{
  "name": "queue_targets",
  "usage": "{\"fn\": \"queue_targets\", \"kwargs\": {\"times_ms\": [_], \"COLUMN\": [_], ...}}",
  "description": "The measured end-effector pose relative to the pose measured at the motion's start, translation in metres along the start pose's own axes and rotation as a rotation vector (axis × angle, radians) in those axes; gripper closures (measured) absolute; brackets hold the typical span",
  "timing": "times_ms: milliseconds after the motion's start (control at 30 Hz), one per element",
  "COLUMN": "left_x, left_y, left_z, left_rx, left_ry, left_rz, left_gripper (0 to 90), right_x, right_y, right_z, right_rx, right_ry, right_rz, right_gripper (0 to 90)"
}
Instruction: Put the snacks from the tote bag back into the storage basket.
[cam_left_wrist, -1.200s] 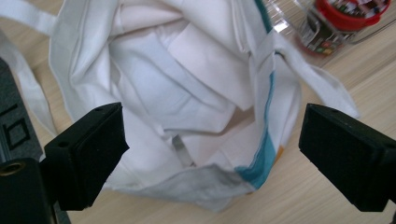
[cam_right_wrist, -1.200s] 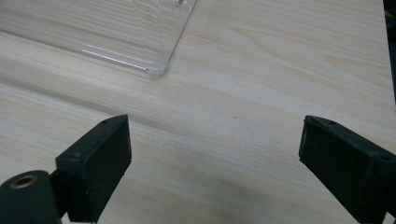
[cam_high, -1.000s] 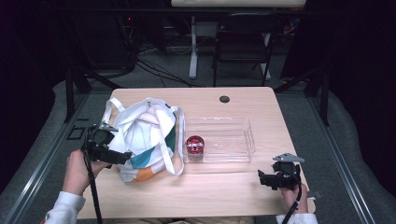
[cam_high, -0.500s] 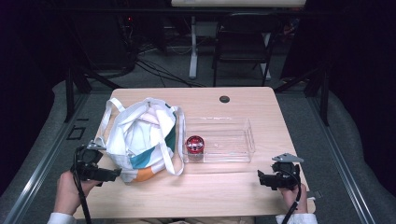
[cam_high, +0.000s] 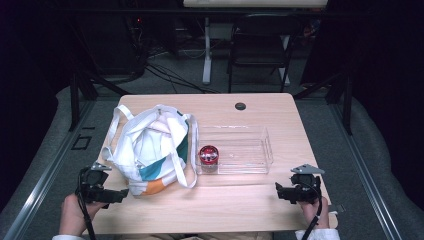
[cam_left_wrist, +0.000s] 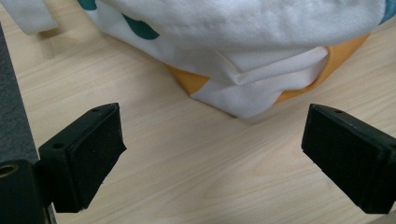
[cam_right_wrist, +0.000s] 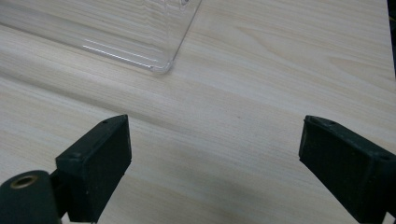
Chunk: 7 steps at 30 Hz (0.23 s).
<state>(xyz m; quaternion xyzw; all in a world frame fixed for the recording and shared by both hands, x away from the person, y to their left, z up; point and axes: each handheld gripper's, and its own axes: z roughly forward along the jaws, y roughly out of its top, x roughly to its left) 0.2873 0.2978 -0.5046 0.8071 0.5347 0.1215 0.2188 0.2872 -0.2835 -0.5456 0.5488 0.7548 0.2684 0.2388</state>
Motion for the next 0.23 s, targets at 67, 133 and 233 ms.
{"fn": "queue_targets", "kwargs": {"times_ms": [67,133,233], "left_x": [0.0010,0.0016,0.0022], "left_y": [-0.0014,-0.0023,-0.0025], "left_z": [-0.0002,-0.0001,0.0006], "left_rx": [-0.002,-0.002,-0.002], "left_ry": [-0.001,-0.002,-0.002], "left_rz": [0.000,-0.005,-0.006], "left_gripper": [5.6,5.6,5.5], "right_x": [0.0004,0.0004,0.0005], "right_y": [0.0000,0.0001,0.0002], "right_z": [-0.0001,0.0000,0.0002], "right_rx": [-0.005,-0.005,-0.006], "right_ry": [-0.002,0.001,0.001], "right_rz": [0.002,0.000,0.000], "right_gripper": [8.8,8.9,8.9]}}
